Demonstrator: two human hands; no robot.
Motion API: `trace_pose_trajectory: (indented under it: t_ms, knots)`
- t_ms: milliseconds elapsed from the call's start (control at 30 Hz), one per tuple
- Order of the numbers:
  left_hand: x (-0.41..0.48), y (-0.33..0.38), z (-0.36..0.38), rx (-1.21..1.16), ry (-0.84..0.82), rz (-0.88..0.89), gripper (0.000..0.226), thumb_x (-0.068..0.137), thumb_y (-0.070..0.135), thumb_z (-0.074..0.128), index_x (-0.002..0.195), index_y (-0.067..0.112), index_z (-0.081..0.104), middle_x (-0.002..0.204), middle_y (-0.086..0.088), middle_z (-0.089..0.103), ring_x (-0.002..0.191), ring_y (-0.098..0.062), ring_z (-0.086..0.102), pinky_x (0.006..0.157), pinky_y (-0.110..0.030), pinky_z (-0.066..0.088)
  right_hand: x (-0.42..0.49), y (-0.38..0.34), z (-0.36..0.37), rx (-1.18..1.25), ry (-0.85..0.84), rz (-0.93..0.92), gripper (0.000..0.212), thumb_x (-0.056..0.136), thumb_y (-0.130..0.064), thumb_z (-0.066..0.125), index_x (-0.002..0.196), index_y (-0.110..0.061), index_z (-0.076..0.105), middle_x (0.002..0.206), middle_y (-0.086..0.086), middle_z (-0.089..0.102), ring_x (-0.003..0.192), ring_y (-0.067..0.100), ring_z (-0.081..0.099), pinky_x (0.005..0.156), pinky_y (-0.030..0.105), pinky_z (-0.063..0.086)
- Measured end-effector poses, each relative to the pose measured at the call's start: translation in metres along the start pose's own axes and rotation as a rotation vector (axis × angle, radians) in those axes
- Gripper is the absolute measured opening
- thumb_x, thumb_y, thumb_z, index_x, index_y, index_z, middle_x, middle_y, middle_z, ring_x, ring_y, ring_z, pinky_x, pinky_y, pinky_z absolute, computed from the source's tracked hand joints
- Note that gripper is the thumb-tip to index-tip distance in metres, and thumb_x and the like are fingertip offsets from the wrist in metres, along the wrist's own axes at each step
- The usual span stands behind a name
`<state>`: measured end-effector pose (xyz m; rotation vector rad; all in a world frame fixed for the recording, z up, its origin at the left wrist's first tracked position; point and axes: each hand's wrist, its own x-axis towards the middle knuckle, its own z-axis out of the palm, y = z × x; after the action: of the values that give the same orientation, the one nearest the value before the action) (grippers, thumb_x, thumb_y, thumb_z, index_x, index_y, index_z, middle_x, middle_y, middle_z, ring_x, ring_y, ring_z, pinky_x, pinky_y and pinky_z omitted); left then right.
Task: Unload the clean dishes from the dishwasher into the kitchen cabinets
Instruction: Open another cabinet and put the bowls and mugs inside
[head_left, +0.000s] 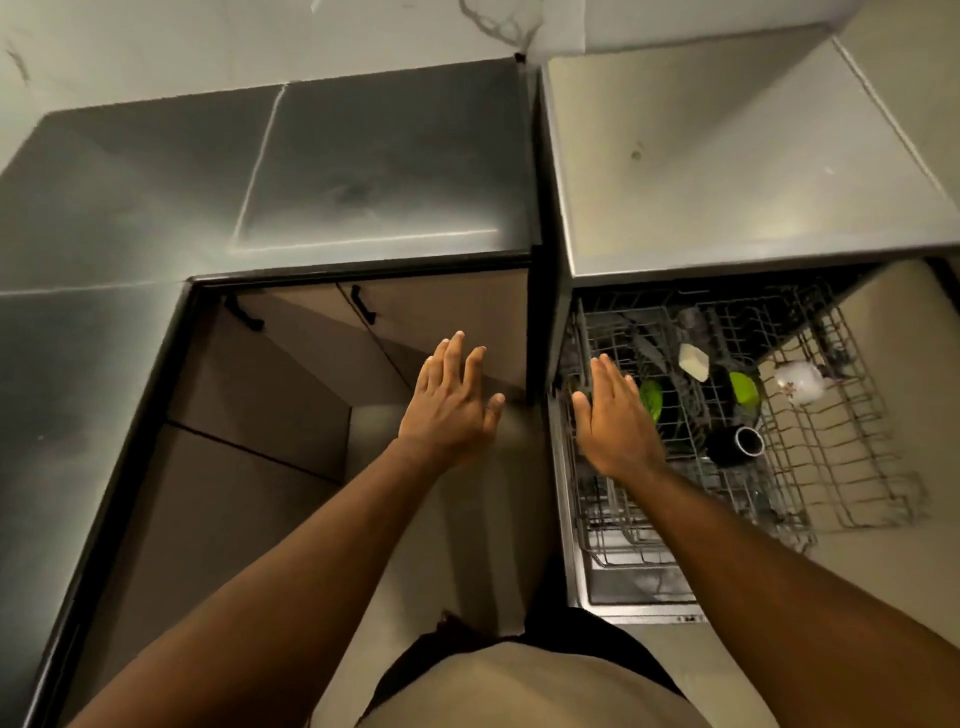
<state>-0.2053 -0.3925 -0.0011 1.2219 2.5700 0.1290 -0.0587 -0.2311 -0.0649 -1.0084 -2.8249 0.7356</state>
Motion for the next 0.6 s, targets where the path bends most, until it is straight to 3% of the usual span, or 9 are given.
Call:
trace_pose_trajectory:
  t_ms: [600]
  knots:
    - [0.129, 0.15, 0.059, 0.084, -0.225, 0.39, 0.069, 0.101, 0.052, 0.025, 0.155, 0.013, 0.007, 0.163, -0.017, -0.005, 0.15, -0.032, -0.006, 0.123, -0.047, 0.003, -0.003, 0.147, -0.028, 0.125, 0.066, 0.485, 0.059, 0.104, -0.036, 0.032, 0.154, -0.008, 0.018, 0.161, 0.011, 0.016, 0.148, 0.029, 0.014, 0.119, 0.04, 0.014]
